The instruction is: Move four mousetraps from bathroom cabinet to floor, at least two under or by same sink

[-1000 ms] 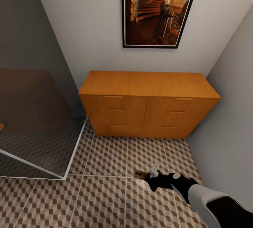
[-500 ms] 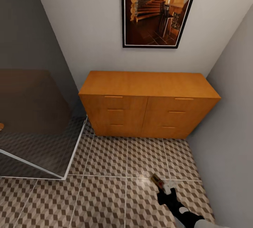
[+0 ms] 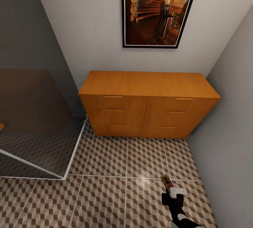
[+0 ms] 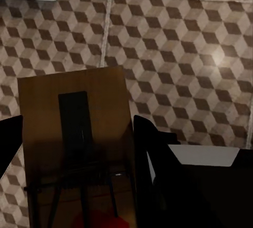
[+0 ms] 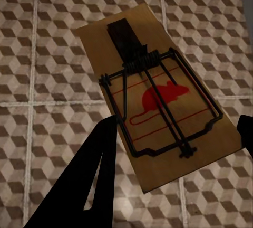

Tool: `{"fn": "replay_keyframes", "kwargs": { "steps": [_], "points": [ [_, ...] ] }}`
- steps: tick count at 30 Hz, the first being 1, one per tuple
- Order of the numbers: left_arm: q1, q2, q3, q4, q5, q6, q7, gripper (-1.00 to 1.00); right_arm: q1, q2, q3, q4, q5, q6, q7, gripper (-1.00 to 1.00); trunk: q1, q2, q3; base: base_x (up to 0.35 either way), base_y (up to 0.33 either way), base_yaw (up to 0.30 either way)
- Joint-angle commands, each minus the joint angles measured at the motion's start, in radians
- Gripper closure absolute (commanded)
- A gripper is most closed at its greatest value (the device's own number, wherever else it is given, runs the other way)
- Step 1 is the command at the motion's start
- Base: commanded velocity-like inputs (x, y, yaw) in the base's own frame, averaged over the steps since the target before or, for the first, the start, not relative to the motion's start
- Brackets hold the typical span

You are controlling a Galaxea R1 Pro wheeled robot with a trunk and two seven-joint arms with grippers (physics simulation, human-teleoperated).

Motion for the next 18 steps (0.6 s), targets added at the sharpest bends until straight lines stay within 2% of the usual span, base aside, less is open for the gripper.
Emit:
{"fn": "replay_keyframes", "kwargs": {
  "steps": [1,11,18],
  "points": [
    [0.000,-0.001,-0.007,0.002,-0.002,-0.004,0.006,1.00,0.000,0.000,0.009,0.001,-0.009,-0.003,0.002,1.00,0.000,-0.002,-0.001,0.000,0.000,0.000],
    [0.000,-0.002,-0.008,0.003,-0.002,-0.008,0.006,1.00,0.001,0.001,0.009,0.001,-0.010,-0.002,-0.002,1.00,0.000,-0.002,-0.001,0.000,0.000,0.009],
    [0.000,-0.002,-0.008,0.003,-0.002,-0.009,0.004,1.00,0.001,0.002,0.009,0.001,-0.010,-0.002,-0.004,1.00,0.000,-0.002,0.001,0.000,0.000,0.197]
  ]
}}
